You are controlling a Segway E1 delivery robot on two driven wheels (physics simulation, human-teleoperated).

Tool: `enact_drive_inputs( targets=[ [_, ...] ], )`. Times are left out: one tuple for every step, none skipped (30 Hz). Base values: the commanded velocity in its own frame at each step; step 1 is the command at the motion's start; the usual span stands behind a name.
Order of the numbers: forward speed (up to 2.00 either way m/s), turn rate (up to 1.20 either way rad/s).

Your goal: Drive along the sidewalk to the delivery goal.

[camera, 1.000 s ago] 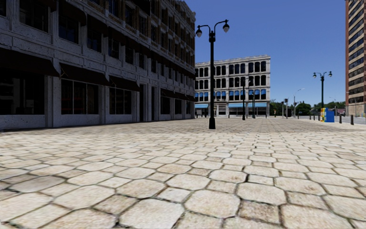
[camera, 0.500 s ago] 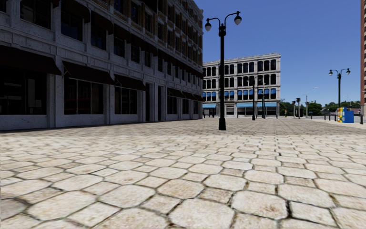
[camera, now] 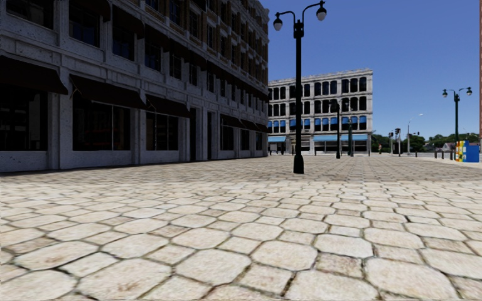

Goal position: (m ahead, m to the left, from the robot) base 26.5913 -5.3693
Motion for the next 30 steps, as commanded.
enact_drive_inputs(
  targets=[
    [1.74,0.32],
    [1.74,0.34],
    [1.74,0.34],
    [1.74,0.34],
    [1.74,0.12],
    [1.74,0.00],
    [1.74,0.00],
    [1.74,0.00],
    [1.74,0.00],
    [1.74,0.00],
    [1.74,0.00],
    [1.74,0.00],
    [1.74,0.00],
    [1.74,0.00],
    [1.74,0.00],
    [1.74,0.00],
    [1.74,0.00],
    [1.74,0.00],
    [1.74,0.00],
    [1.74,0.00],
    [1.75,0.00],
    [1.75,0.00],
    [1.75,0.00],
    [1.75,0.00],
    [1.75,0.00],
    [1.75,0.00],
    [1.75,0.00],
    [1.75,0.00],
    [1.75,0.00],
    [1.75,0.00]
  ],
)
